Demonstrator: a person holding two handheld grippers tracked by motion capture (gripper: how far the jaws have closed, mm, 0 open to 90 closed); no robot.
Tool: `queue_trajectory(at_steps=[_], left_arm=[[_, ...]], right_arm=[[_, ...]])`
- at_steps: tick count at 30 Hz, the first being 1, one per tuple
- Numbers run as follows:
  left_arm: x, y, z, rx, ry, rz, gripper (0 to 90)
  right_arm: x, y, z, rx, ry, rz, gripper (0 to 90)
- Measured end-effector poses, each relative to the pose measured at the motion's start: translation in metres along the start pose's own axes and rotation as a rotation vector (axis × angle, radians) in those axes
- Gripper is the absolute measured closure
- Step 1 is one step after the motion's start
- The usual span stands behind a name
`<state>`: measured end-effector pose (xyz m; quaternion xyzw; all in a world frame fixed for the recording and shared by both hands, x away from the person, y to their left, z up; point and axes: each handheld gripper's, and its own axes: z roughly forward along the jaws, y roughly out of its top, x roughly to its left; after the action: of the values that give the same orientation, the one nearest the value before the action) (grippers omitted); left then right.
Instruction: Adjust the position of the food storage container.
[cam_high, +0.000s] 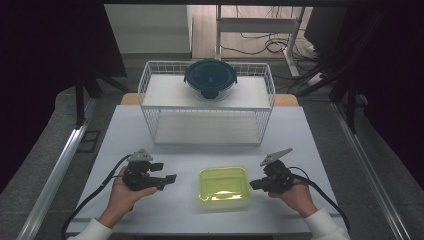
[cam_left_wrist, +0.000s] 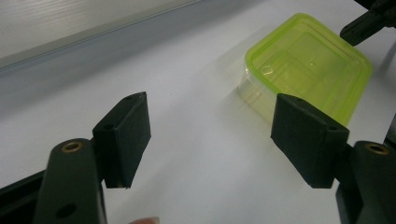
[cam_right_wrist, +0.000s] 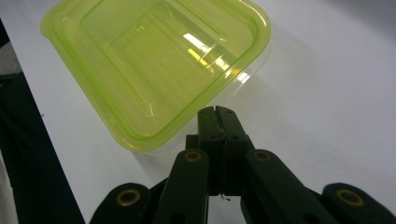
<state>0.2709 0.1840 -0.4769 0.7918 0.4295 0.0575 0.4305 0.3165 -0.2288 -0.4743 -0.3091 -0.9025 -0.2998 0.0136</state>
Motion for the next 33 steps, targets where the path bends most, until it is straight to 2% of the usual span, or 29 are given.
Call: queue_trajectory(at_steps=[8,12,20,24,25,28,29,30,33], left_arm=[[0.0,0.0,0.002,0.005,0.001,0.005,27.6],[0.0,0.0,0.002,0.009,-0.001,0.003,27.6],[-0.001,-0.001,0.002,0.011,0.001,0.008,27.6],[0.0,-0.001,0.001,0.007,0.002,0.007,27.4],[0.0,0.0,0.001,0.005,0.001,0.004,27.2],[0.0,-0.001,0.0,0.002,0.003,0.001,27.0],[0.0,-0.001,-0.001,0.001,0.005,0.002,26.9],[0.0,-0.001,-0.001,0.002,0.008,0.003,26.9],[0.0,-0.002,0.0,0.006,0.013,0.002,26.4]], right_arm=[[0.0,0.002,0.009,-0.03,0.071,0.034,88.8],[0.007,0.009,0.015,-0.024,0.069,-0.005,88.8],[0.012,0.015,0.023,-0.028,0.102,-0.007,88.8],[0.013,0.015,0.023,-0.014,0.091,-0.028,88.8],[0.012,0.014,0.023,-0.001,0.064,-0.037,88.8],[0.011,0.012,0.02,-0.002,0.044,-0.036,88.8],[0.008,0.009,0.014,-0.03,0.029,-0.032,88.8],[0.008,0.009,0.014,-0.03,0.029,-0.032,88.8],[0.007,0.005,-0.001,-0.079,-0.003,-0.012,88.8]])
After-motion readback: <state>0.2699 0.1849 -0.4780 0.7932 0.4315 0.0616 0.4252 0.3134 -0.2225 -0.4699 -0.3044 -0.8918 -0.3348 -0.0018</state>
